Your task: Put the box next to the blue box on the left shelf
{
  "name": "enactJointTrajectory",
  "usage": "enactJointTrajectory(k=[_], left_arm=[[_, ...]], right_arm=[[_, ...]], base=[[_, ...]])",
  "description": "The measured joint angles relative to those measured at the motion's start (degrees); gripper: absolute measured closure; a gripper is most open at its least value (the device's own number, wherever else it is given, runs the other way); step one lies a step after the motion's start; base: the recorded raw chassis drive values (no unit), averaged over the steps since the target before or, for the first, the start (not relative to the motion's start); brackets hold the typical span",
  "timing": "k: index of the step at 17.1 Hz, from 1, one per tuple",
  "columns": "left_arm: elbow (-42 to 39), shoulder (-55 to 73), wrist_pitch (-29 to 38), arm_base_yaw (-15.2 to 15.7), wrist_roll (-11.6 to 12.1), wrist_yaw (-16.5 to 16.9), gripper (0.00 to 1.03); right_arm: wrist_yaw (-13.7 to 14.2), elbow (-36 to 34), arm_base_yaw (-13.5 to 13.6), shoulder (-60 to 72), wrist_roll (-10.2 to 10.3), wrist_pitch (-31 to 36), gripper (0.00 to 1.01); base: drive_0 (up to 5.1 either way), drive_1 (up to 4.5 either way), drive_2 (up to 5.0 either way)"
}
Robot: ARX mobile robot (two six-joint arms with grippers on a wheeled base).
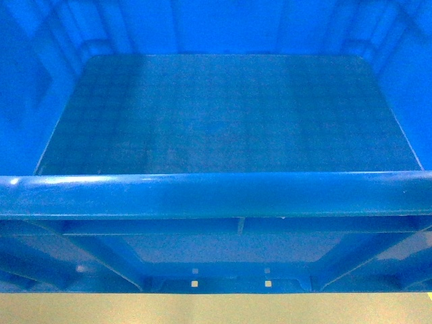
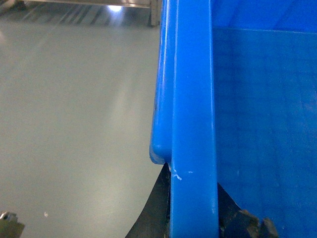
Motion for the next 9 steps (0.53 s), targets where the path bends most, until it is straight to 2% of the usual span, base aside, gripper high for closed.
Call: enactJointTrajectory(k=[9], left_arm=[[0.0, 0.1, 0.0, 0.1, 0.0, 0.1, 0.95]], right_arm=[[0.0, 0.0, 0.0, 0.0, 0.0, 0.0, 0.91]], base=[[0.0, 4.16, -4.2]])
